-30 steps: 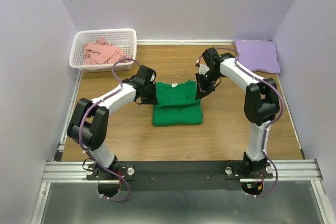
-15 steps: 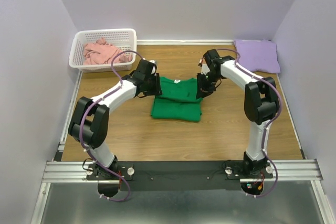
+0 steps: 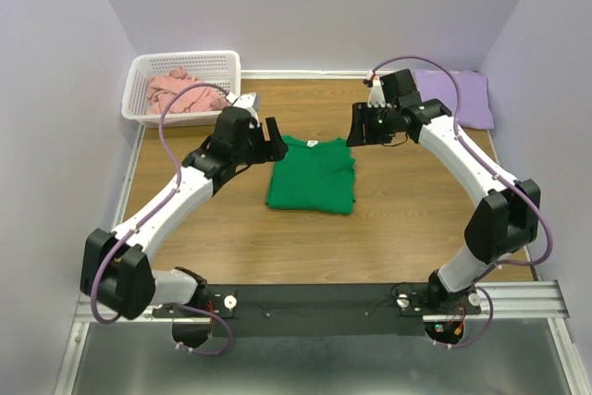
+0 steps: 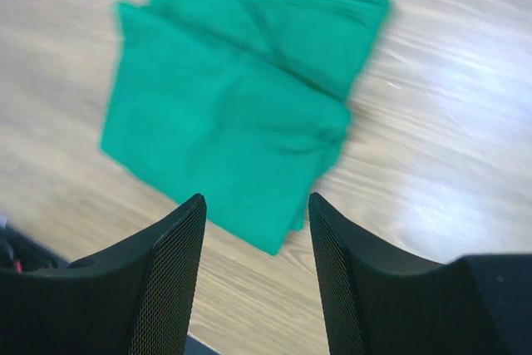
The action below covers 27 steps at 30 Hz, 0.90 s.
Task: Fold and stack the t-shirts
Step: Fold the tshirt
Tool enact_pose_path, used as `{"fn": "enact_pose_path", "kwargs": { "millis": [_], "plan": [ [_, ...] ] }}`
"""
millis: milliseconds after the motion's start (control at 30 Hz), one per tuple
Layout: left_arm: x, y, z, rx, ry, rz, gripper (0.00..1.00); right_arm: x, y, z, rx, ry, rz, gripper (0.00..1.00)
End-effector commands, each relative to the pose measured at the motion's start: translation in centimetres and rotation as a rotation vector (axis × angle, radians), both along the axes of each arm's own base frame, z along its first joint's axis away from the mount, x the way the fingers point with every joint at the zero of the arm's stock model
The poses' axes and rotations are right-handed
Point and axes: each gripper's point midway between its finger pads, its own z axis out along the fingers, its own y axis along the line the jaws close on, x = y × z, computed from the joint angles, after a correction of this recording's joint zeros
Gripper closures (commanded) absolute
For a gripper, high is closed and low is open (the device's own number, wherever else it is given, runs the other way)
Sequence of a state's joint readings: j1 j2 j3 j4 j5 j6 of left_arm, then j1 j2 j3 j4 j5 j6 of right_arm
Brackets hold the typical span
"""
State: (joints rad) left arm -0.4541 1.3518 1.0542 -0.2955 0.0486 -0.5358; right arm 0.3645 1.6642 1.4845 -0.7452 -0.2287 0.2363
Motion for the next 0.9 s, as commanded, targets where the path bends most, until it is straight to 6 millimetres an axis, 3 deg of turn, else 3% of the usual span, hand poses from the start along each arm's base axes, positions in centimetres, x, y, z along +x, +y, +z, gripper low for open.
{"fn": "enact_pose_path", "kwargs": {
  "millis": [0, 67, 200, 400, 467, 600, 700, 867],
  "plan": [
    [-2.0, -0.1, -1.9, -0.013, 0.011, 0.004, 0.17, -2.2, 3.7, -1.4, 0.07, -0.008, 0.208, 0.4],
    [-3.3, 0.1, -4.2, -0.017, 0.051, -0.008, 0.17, -2.8, 4.9, -1.9, 0.102, 0.017, 0.268, 0.42],
    [-3.4, 0.5, -5.6, -0.005, 0.037, 0.004, 0.13, -1.5, 4.5, -3.5, 0.069, -0.015, 0.231, 0.41],
    [0.7, 1.7, -5.8, 0.062, -0.071, 0.006, 0.01, 1.5, 1.8, -6.3, -0.009, -0.031, 0.176, 0.38],
    [2.0, 1.5, -5.7, 0.105, -0.106, -0.05, 0.02, 2.2, 1.0, -7.2, -0.003, -0.029, 0.175, 0.29],
    [4.8, 1.0, -6.6, 0.151, -0.118, -0.125, 0.02, 2.9, 0.1, -8.7, 0.039, -0.018, 0.193, 0.26],
    [6.7, 0.1, -6.8, 0.157, -0.132, -0.186, 0.04, 3.5, 0.8, -8.5, 0.095, -0.044, 0.24, 0.27],
    [9.4, -2.4, -4.4, 0.126, -0.209, -0.29, 0.05, 4.0, 3.4, -8.0, 0.225, -0.031, 0.33, 0.28]
  ]
}}
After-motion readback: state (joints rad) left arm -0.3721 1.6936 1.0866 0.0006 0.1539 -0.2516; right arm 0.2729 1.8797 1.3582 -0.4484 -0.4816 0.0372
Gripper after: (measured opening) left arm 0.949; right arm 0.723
